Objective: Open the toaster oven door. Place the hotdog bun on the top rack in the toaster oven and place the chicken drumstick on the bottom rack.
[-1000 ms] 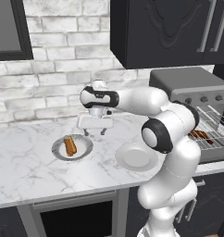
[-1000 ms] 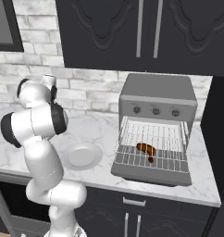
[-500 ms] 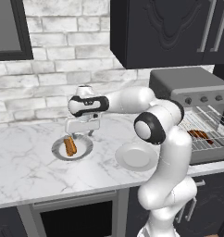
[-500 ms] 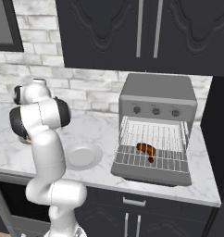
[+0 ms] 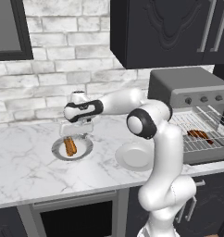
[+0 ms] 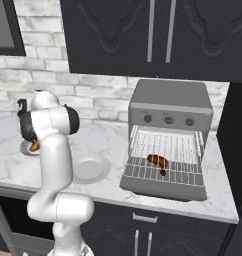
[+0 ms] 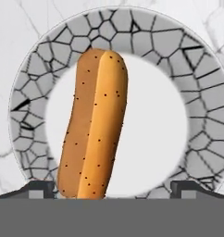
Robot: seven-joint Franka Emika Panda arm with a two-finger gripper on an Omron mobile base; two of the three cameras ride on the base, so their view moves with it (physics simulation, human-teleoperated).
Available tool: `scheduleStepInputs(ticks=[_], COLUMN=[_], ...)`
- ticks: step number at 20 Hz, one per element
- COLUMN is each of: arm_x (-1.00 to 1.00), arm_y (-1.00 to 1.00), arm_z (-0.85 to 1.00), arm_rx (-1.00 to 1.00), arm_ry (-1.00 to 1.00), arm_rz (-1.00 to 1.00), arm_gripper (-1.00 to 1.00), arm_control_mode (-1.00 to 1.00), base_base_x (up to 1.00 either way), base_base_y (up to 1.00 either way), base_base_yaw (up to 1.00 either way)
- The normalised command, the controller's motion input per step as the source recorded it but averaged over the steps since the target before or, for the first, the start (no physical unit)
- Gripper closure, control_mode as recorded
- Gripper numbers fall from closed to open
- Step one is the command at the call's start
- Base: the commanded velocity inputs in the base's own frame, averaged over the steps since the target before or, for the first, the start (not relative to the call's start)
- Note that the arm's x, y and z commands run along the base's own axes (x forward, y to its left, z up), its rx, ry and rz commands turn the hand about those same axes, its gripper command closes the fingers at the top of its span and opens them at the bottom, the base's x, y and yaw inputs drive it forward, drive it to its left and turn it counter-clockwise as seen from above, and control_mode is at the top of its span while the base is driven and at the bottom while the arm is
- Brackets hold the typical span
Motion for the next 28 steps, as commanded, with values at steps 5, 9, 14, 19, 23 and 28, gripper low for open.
scheduleStepInputs(ticks=[5,9,14,19,23,28], arm_x=[0.27,0.04,0.00,0.00,0.00,-0.01], arm_y=[0.30,0.00,0.00,0.00,0.00,0.00], arm_z=[-0.34,-0.21,-0.19,-0.22,-0.02,0.00], arm_rx=[0.00,0.00,0.00,0.00,0.00,0.00], arm_ry=[-0.02,-0.01,-0.01,-0.02,-0.04,0.00], arm_rz=[0.00,0.00,0.00,0.00,0.00,0.00], arm_gripper=[-1.00,-1.00,-1.00,-1.00,1.00,1.00], arm_control_mode=[-1.00,-1.00,-1.00,-1.00,-1.00,-1.00], base_base_x=[0.00,0.00,0.00,0.00,0.00,0.00], base_base_y=[0.00,0.00,0.00,0.00,0.00,0.00], base_base_yaw=[0.00,0.00,0.00,0.00,0.00,0.00])
